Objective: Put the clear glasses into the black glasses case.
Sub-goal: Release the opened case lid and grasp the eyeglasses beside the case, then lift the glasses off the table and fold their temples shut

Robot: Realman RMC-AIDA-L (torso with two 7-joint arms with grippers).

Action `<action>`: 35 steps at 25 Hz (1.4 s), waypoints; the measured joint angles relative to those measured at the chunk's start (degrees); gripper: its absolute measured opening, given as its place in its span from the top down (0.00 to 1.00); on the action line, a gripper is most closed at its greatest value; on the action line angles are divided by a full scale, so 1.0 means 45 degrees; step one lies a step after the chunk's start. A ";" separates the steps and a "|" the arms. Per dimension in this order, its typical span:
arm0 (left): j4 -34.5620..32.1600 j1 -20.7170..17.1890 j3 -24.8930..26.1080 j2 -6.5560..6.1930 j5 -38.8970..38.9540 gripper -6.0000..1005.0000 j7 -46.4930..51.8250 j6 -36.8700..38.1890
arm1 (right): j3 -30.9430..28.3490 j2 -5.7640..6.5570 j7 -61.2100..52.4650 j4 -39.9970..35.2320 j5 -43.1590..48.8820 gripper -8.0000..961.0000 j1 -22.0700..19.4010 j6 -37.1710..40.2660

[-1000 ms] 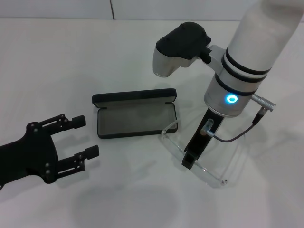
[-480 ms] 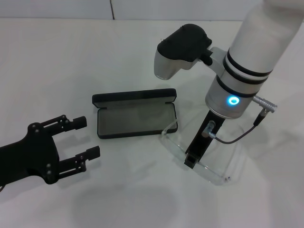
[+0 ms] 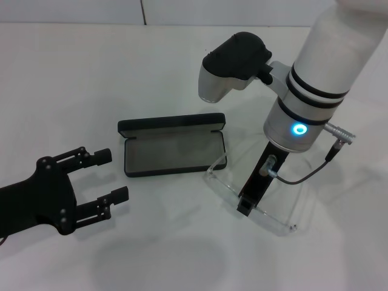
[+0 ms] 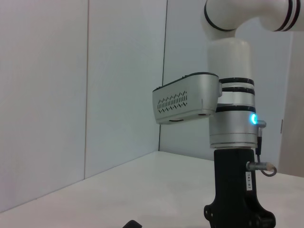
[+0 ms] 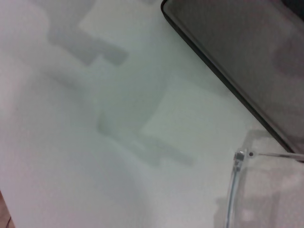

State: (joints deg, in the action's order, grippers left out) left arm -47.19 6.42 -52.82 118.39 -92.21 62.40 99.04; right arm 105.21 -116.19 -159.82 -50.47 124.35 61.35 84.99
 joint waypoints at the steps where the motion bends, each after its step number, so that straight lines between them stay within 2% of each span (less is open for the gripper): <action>1: 0.0001 0.0000 -0.0001 -0.0001 0.0000 0.29 0.0000 0.0000 | 0.0006 -0.0001 0.0012 -0.0028 0.0028 0.81 0.0000 0.0027; 13: -0.0034 0.0012 0.0000 0.0004 0.0002 0.29 0.0000 0.0000 | -0.0094 0.0002 0.0347 -0.0256 0.0046 0.87 -0.0101 0.0630; 18: -0.0055 0.0019 0.0022 0.0014 0.0012 0.29 0.0000 0.0002 | -0.0356 0.0086 0.0366 -0.1250 0.0262 0.89 -0.0509 0.1295; 25: -0.0078 0.0026 0.0040 0.0018 0.0060 0.29 0.0000 0.0002 | -0.1951 0.0048 0.0398 -0.3658 0.1802 0.92 -0.1524 0.2883; 27: -0.0086 0.0026 0.0042 0.0018 0.0080 0.29 0.0000 0.0002 | -0.2169 0.0052 0.0439 -0.3753 0.1802 0.92 -0.1573 0.2969; 35: -0.0101 0.0065 0.0562 0.0099 0.0066 0.29 0.0000 0.0002 | -0.4362 0.0088 0.1207 -0.5027 0.1684 0.93 -0.2156 0.3966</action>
State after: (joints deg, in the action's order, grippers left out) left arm -47.65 6.71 -50.29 118.84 -91.91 62.40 99.05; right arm 85.58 -115.79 -154.39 -73.09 131.93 51.64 102.84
